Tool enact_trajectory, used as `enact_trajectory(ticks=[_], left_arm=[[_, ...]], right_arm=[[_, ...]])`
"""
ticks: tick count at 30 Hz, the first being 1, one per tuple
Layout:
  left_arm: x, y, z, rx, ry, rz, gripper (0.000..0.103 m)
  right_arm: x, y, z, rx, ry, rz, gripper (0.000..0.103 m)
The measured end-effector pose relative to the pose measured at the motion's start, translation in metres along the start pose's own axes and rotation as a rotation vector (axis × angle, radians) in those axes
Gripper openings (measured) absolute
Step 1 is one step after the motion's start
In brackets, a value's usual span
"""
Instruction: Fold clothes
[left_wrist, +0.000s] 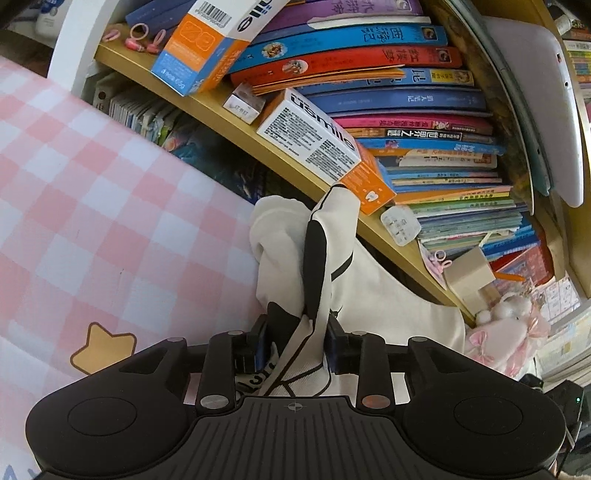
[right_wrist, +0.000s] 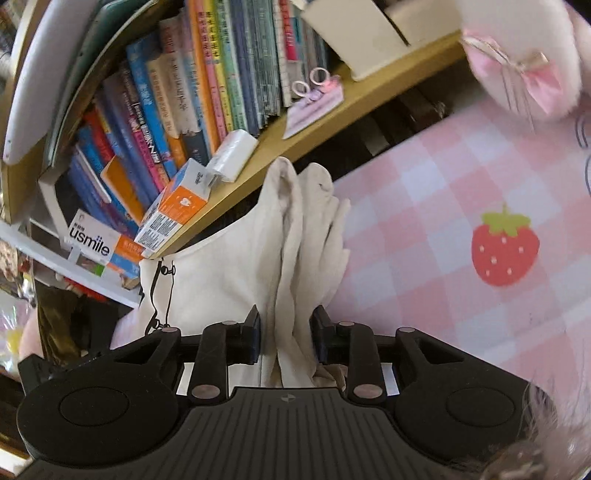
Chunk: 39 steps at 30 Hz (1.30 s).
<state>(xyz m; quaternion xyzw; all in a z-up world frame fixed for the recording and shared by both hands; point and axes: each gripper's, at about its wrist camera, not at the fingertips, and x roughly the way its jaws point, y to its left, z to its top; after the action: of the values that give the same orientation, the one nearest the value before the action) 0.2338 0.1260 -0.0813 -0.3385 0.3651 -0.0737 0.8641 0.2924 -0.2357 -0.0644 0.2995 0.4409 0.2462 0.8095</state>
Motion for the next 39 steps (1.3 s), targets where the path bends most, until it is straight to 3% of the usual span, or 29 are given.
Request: enact_trajectory(ticks=[4,7,11,17,22,25,32,39], left_arm=[[-0.004,-0.009,0.001,0.025,0.005,0.057,0.037],[-0.016,-0.023,-0.002,0.099,-0.017,0.11,0.037],[-0.035,-0.036,-0.014,0.145,-0.043,0.149,0.039],[-0.064,-0.053,-0.042,0.155,-0.077,0.188,0.051],[-0.08,-0.072,-0.076,0.221,-0.097,0.281,0.074],[-0.089,-0.08,-0.097,0.24,-0.114,0.324,0.08],[-0.109,-0.107,-0.137,0.272,-0.118,0.369,0.086],[-0.127,-0.134,-0.168,0.381,-0.181,0.47,0.092]], right_arm=[[-0.001,0.004,0.001,-0.015,-0.001,-0.018,0.028],[-0.007,0.01,0.0,-0.037,-0.015,-0.062,0.043],[-0.024,0.015,-0.005,-0.081,-0.022,-0.106,0.045],[-0.053,0.03,-0.032,-0.207,-0.037,-0.196,0.057],[-0.073,0.042,-0.058,-0.302,-0.055,-0.264,0.071],[-0.085,0.048,-0.074,-0.362,-0.068,-0.303,0.083],[-0.109,0.049,-0.115,-0.45,-0.12,-0.402,0.089],[-0.131,0.05,-0.147,-0.486,-0.138,-0.404,0.094]])
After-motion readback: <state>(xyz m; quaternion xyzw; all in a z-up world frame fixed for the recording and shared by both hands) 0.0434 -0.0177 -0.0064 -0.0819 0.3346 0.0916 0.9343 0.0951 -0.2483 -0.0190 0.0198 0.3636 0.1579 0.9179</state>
